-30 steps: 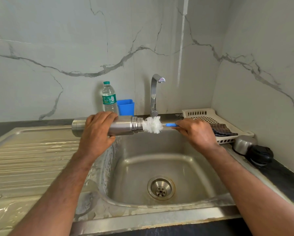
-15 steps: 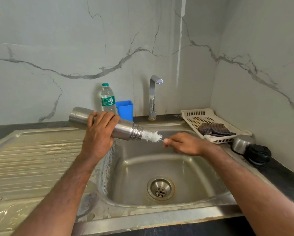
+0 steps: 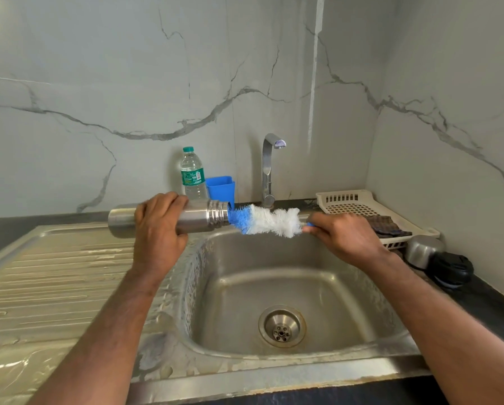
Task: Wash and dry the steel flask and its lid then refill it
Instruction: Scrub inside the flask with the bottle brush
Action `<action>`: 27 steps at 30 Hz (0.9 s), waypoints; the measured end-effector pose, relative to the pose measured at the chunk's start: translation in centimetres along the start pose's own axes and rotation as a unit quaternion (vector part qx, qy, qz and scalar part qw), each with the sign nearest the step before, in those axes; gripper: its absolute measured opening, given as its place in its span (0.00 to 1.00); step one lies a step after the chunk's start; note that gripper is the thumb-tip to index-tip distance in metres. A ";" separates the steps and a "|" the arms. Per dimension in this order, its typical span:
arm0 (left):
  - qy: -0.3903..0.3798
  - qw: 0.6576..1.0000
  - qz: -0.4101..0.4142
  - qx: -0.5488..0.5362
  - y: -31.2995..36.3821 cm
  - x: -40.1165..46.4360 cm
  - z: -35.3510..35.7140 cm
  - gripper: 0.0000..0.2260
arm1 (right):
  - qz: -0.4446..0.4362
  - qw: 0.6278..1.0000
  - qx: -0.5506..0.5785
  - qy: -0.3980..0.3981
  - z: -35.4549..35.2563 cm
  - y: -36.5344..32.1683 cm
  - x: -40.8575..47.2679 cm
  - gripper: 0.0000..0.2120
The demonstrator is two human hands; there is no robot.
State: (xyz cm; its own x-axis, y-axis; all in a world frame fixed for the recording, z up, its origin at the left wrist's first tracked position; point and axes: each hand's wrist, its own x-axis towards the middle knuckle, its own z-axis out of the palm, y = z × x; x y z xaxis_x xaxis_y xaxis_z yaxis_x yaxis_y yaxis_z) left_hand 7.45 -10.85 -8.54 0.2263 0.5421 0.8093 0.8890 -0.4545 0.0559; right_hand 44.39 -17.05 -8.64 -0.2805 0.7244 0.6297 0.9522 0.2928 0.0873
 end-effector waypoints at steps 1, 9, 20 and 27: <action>-0.006 1.000 0.008 -0.003 0.1 -0.1 0.1 0.36 | -0.002 0.999 0.016 -0.032 0.3 -0.4 0.1 0.24; -0.008 0.999 0.004 0.040 -1.0 -0.3 -0.5 0.36 | 0.024 0.999 0.010 -0.034 -0.7 1.9 -0.7 0.26; -0.020 0.995 -0.030 0.095 -0.9 -0.2 0.0 0.40 | 0.105 0.982 0.117 -0.102 -0.1 3.9 -1.5 0.19; -0.100 0.977 -0.065 0.179 1.3 0.7 -0.1 0.37 | 0.123 0.967 0.209 -0.072 1.0 2.7 -1.5 0.18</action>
State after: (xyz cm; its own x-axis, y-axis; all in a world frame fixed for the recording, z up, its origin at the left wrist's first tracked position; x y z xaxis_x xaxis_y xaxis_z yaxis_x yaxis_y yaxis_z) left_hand 8.69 -11.16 -7.82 0.1430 0.7221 0.6769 0.9896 -0.1153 -0.0861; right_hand 47.24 -16.74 -10.12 -0.0934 0.8751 0.4749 0.8686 0.3047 -0.3907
